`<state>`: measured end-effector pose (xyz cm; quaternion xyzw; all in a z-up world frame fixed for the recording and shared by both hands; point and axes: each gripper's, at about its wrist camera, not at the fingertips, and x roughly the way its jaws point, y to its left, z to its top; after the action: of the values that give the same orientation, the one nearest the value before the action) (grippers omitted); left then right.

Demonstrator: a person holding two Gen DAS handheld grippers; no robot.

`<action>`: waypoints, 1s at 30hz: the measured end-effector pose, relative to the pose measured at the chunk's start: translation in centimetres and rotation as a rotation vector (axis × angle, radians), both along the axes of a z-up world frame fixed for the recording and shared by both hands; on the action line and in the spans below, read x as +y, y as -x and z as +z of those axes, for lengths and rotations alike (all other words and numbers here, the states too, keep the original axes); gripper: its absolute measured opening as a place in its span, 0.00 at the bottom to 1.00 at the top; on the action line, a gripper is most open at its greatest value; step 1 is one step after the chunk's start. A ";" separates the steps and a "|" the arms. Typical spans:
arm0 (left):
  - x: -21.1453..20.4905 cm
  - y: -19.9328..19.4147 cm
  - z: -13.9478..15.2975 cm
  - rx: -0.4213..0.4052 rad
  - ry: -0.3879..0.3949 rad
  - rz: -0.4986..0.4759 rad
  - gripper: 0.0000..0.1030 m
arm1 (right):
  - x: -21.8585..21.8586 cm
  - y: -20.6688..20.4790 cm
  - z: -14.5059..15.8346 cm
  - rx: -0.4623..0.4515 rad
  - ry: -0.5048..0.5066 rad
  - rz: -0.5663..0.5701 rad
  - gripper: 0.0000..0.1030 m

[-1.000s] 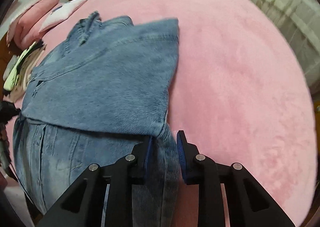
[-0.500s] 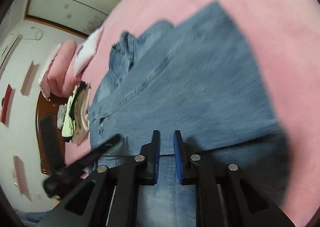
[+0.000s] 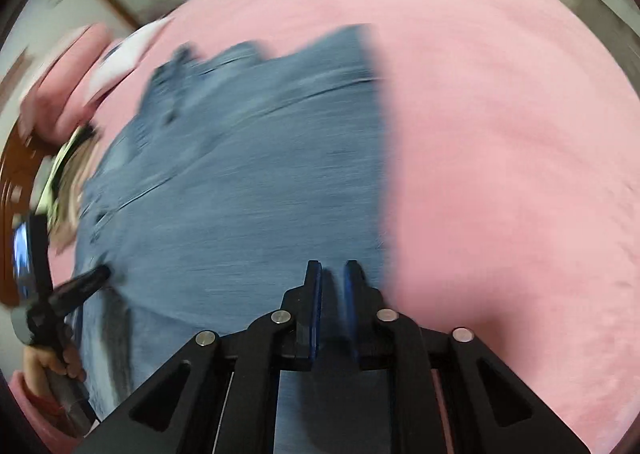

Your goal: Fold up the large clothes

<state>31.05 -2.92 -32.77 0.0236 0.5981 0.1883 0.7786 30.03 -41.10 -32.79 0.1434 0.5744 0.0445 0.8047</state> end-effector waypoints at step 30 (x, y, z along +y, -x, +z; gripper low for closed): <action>-6.5 -7.8 3.0 -0.131 0.159 0.063 0.01 | 11.8 -10.6 -3.3 -0.091 -0.315 0.402 0.00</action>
<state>38.80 -9.40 -29.78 -0.0695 0.5595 0.1658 0.8091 40.61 -29.29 -36.07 0.1477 0.5407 0.2987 0.7724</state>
